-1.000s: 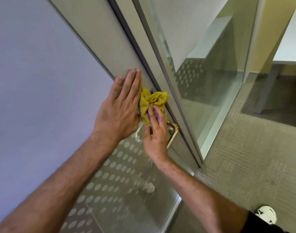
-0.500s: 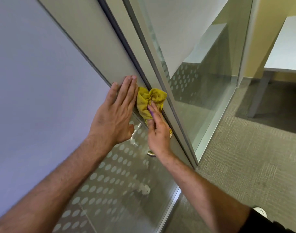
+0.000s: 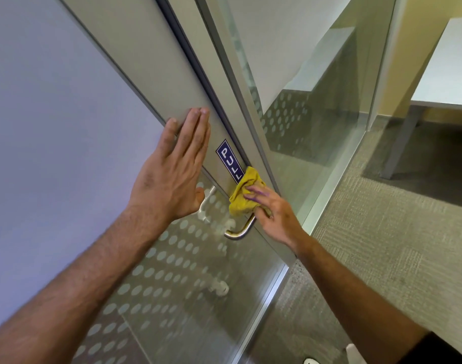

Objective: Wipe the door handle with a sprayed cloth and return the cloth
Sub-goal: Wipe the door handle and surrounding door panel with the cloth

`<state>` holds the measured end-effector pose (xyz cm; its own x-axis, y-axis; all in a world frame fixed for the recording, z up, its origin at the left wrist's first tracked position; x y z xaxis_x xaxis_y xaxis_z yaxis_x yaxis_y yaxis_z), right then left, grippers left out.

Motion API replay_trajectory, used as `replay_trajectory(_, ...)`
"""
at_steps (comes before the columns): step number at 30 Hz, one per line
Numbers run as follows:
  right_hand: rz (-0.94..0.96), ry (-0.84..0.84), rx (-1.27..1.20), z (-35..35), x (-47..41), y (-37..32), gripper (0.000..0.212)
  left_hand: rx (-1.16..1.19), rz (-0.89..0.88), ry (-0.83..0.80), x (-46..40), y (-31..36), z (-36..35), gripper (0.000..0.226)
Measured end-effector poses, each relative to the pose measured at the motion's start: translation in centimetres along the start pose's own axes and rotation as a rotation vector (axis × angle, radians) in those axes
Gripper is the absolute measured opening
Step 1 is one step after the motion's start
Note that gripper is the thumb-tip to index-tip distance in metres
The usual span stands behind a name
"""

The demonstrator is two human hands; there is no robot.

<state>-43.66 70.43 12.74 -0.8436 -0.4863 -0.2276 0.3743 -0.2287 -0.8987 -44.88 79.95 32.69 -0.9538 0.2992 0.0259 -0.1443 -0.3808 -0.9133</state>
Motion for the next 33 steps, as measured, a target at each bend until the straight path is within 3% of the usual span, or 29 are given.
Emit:
replay_trajectory(5, -0.147, 0.148, 0.017, 1.5, -1.1, 0.6, 0.027, -0.016, 0.0, -0.012, -0.1, 0.0, 0.0, 0.116)
replay_trajectory(12, -0.209, 0.136, 0.203, -1.9, 0.1, 0.5, 0.055, -0.022, 0.003, -0.007, -0.1, 0.1, 0.1, 0.117)
replay_trajectory(17, -0.268, 0.269, -0.013, -4.6, 3.3, -0.3, 0.052, -0.036, 0.012, 0.0, -0.1, 0.1, 0.2, 0.114)
replay_trajectory(24, -0.242, 0.119, 0.347, -4.4, 2.9, -0.7, 0.051, -0.027, 0.017, -0.004, -0.1, -0.1, 0.3, 0.115)
replay_trajectory(29, -0.318, 0.163, 0.286, -3.2, 0.7, 0.1, 0.041, -0.04, 0.014, -0.002, 0.0, 0.0, 0.4, 0.115)
replay_trajectory(33, -0.248, 0.132, 0.467, -5.7, 2.6, -1.4, 0.049, -0.03, 0.01, 0.01, 0.1, 0.1, 0.3, 0.114)
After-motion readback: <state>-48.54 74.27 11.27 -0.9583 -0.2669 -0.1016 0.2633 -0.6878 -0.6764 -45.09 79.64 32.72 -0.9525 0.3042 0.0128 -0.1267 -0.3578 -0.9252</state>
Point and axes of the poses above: each hand's wrist, its own x-axis away from the middle knuckle, its own z-axis out of the back of the hand, y = z × x, the point moved 10 cm from there along -x, towards the middle knuckle, and after that the axes turned 14 degrees about -y, right-handed, at the moved point
